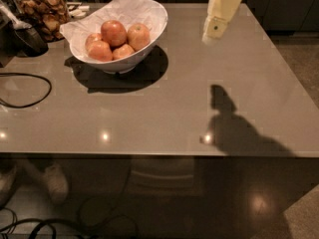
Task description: Pick apple from white bowl
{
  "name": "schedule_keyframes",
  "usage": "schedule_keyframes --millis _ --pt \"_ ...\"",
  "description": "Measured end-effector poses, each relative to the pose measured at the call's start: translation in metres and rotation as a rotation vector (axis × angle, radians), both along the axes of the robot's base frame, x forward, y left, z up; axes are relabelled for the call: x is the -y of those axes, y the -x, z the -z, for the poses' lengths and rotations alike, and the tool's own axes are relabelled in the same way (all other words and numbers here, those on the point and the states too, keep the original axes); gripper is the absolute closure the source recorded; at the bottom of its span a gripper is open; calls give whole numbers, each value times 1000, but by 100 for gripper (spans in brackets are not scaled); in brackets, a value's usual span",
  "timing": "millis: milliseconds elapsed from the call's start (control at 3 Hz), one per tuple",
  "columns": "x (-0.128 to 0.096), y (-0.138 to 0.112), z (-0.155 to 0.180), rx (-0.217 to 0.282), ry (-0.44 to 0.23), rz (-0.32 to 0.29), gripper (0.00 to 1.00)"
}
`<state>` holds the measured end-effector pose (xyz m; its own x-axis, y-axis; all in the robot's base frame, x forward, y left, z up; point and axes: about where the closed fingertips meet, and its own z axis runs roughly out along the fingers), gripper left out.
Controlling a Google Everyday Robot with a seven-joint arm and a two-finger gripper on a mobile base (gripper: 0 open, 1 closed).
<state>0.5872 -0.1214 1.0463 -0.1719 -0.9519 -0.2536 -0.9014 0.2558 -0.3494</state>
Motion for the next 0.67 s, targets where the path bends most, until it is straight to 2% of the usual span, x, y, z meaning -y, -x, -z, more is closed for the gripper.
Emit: schedule_keyframes --millis 333,667 --pt "-21 -30 -6 35 8 -39 0" --pt "-26 -36 -10 61 -5 -42 0"
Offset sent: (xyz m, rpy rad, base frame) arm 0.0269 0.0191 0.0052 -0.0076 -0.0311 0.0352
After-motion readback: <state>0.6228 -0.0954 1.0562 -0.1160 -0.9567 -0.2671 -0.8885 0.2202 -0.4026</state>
